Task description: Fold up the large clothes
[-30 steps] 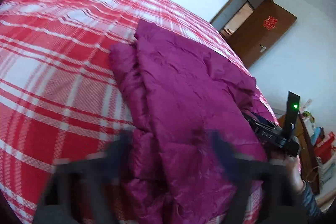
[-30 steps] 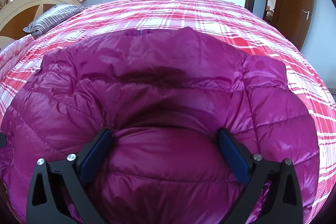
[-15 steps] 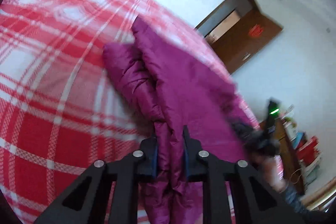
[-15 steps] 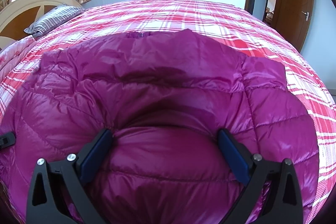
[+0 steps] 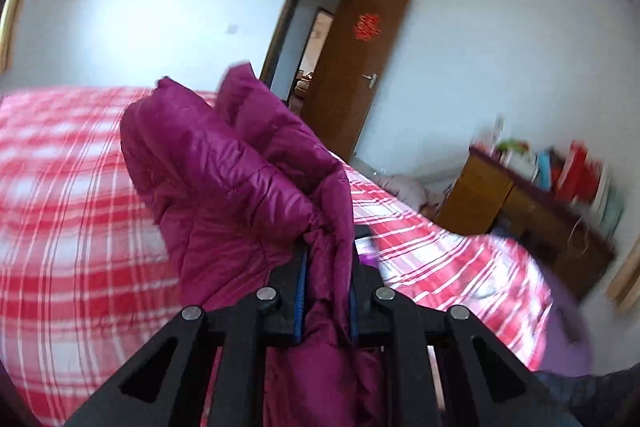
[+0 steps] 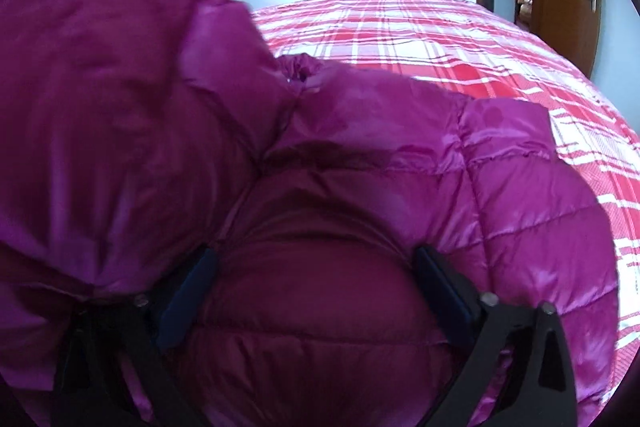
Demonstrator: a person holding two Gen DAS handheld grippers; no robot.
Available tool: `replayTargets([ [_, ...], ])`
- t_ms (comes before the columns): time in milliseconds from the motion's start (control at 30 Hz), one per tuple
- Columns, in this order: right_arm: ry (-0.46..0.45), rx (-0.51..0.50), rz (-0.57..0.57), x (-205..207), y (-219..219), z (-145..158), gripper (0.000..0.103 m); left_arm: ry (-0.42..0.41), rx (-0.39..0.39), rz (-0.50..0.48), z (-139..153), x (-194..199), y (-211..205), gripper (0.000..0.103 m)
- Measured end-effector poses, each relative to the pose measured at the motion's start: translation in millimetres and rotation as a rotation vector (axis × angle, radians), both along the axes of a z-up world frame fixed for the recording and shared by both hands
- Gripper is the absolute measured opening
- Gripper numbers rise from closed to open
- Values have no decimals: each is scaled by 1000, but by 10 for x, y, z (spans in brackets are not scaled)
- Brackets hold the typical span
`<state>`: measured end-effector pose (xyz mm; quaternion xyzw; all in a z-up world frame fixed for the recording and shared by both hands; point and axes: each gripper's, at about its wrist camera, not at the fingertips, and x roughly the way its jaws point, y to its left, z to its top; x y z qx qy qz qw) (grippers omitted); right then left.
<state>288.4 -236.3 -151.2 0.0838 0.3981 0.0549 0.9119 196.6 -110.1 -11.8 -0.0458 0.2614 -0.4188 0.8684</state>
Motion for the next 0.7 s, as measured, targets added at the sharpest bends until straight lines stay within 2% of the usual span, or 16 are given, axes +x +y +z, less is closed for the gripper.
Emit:
replayTargets([
  [100,-61,43,-36,-312,-399,196,96,-10,25,-31,-117,-6,-211,16],
  [167,-105,68,-109,-536,-806,328,96,-37,65,-42,-209,-10,-382,16],
  [233,-143,144,-185,-719,-1235,463,96,-73,122,-67,-357,-41,-620,16],
  [300,-203,266,-207,-878,-1588,662,98,-126,189,-94,-482,-133,-824,16],
  [367,-233,315,-153,-917,-1673,859,100,-155,256,-128,-699,-206,-1020,16],
  [433,-245,310,-48,-866,-1561,1030,101,-159,292,-141,-864,-213,-1119,16],
  [500,-209,299,64,-696,-1368,1087,101,-165,312,-147,-992,-222,-1165,17],
  [567,-146,247,86,-477,-1194,1033,99,-176,302,-131,-979,-254,-1125,19],
  [633,-65,176,107,-263,-1075,903,68,-171,295,-121,-890,-318,-1046,24],
  [667,-14,158,98,-161,-1090,805,31,-170,292,-117,-809,-365,-969,34],
  [700,14,160,83,-118,-1115,740,25,-172,281,-118,-722,-420,-877,45],
])
